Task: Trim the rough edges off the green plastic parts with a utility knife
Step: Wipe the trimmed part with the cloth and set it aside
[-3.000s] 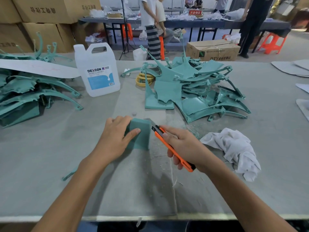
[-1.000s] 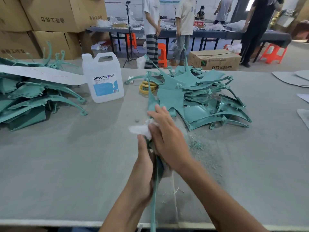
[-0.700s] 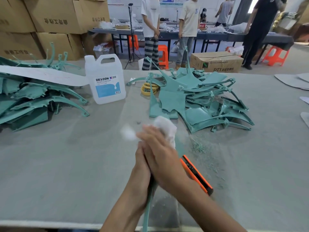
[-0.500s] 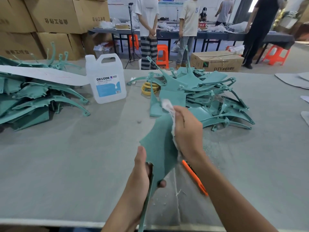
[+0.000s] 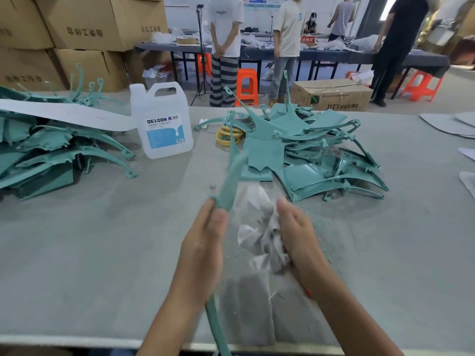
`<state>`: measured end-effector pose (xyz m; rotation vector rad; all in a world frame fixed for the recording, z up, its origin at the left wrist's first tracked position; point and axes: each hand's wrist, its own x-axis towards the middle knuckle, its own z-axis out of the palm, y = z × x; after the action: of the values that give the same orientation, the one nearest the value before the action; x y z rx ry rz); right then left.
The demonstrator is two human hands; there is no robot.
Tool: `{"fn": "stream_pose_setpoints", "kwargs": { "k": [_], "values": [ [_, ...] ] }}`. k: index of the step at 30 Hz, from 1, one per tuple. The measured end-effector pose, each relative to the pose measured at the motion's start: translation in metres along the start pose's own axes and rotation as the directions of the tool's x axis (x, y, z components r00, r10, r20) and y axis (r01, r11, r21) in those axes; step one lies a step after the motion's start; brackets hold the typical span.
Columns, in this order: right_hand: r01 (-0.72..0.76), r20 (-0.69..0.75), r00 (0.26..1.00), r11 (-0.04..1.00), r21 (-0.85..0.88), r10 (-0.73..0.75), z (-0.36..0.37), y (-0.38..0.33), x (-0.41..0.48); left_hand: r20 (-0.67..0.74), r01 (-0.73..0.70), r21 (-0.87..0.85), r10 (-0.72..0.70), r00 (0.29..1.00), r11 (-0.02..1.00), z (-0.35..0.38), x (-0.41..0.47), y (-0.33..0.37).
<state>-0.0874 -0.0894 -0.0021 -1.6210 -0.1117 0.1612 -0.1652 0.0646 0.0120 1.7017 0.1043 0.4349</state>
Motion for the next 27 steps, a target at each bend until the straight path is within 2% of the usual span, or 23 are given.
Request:
{"fn": "stream_pose_setpoints", "kwargs": {
  "k": [1, 2, 3, 4, 6, 8, 9, 10, 11, 12, 14, 16, 17, 19, 20, 21, 22, 23, 25, 27],
  "values": [
    [-0.071, 0.067, 0.996, 0.987, 0.141, 0.062, -0.002, -0.013, 0.0, 0.035, -0.081, 0.217, 0.075, 0.997, 0.973, -0.003, -0.002, -0.002],
    [-0.132, 0.1, 0.989, 0.97, 0.206, 0.113, -0.003, -0.025, 0.001, 0.083, -0.173, 0.422, 0.152, 0.985, 0.89, -0.004, -0.004, -0.005],
    [-0.143, 0.101, 0.987, 0.965, 0.218, 0.123, -0.003, -0.034, 0.001, 0.132, -0.251, 0.541, 0.214, 0.968, 0.803, -0.004, -0.007, -0.008],
    [-0.108, 0.083, 0.992, 0.969, 0.221, 0.092, -0.002, -0.041, -0.001, 0.163, -0.297, 0.582, 0.249, 0.955, 0.757, -0.004, -0.009, -0.009],
    [-0.057, 0.071, 0.997, 0.965, 0.257, 0.04, 0.0, -0.045, -0.002, 0.142, -0.317, 0.528, 0.286, 0.948, 0.788, -0.004, -0.013, -0.008],
    [-0.086, 0.08, 0.995, 0.938, 0.337, 0.062, -0.006, -0.042, -0.005, -0.007, -0.216, 0.334, 0.232, 0.973, 0.917, -0.006, -0.016, -0.001],
    [-0.106, 0.105, 0.992, 0.906, 0.41, 0.068, -0.01, -0.039, -0.005, -0.092, -0.117, 0.191, 0.137, 0.986, 0.975, -0.009, -0.016, 0.003],
    [-0.128, 0.135, 0.988, 0.87, 0.476, 0.072, -0.013, -0.037, -0.004, -0.114, -0.005, 0.036, 0.009, 0.993, 0.999, -0.012, -0.017, 0.004],
    [-0.148, 0.172, 0.983, 0.851, 0.503, 0.069, -0.015, -0.038, -0.005, -0.05, 0.088, -0.123, -0.095, 0.994, 0.988, -0.014, -0.018, 0.004],
    [-0.155, 0.194, 0.978, 0.874, 0.46, 0.072, -0.014, -0.038, -0.006, 0.067, 0.153, -0.266, -0.14, 0.988, 0.952, -0.014, -0.017, 0.003],
    [-0.077, 0.157, 0.986, 0.98, 0.185, 0.048, -0.008, -0.035, -0.004, 0.272, 0.247, -0.403, -0.143, 0.952, 0.881, -0.015, -0.02, 0.009],
    [0.07, -0.017, 0.997, 0.992, -0.109, -0.073, -0.01, -0.033, 0.006, 0.312, 0.203, -0.384, -0.08, 0.947, 0.901, -0.017, -0.025, 0.012],
    [0.113, -0.133, 0.982, 0.979, -0.172, -0.137, -0.013, -0.035, 0.013, 0.297, 0.146, -0.338, -0.042, 0.954, 0.93, -0.019, -0.027, 0.013],
    [0.174, -0.313, 0.926, 0.975, -0.139, -0.21, -0.02, -0.048, 0.025, 0.271, 0.058, -0.232, 0.008, 0.962, 0.971, -0.022, -0.028, 0.015],
    [0.219, -0.349, 0.902, 0.967, -0.13, -0.252, -0.02, -0.057, 0.027, 0.284, 0.049, -0.189, 0.006, 0.959, 0.981, -0.022, -0.028, 0.016],
    [0.28, -0.328, 0.89, 0.947, -0.155, -0.316, -0.014, -0.065, 0.027, 0.316, 0.054, -0.145, -0.005, 0.949, 0.988, -0.018, -0.028, 0.018],
    [0.356, -0.246, 0.881, 0.908, -0.22, -0.404, -0.002, -0.071, 0.021, 0.358, 0.06, -0.096, -0.022, 0.934, 0.994, -0.014, -0.027, 0.021],
    [0.445, -0.122, 0.857, 0.838, -0.316, -0.501, 0.012, -0.076, 0.013, 0.392, 0.06, -0.046, -0.038, 0.919, 0.997, -0.008, -0.026, 0.022],
    [0.621, 0.119, 0.759, 0.658, -0.426, -0.64, 0.037, -0.079, -0.009, 0.395, 0.053, 0.044, -0.066, 0.916, 0.998, -0.001, -0.022, 0.022],
    [0.672, 0.22, 0.73, 0.622, -0.401, -0.647, 0.045, -0.077, -0.021, 0.354, 0.052, 0.129, -0.095, 0.93, 0.99, -0.003, -0.02, 0.02]
  ]
}}
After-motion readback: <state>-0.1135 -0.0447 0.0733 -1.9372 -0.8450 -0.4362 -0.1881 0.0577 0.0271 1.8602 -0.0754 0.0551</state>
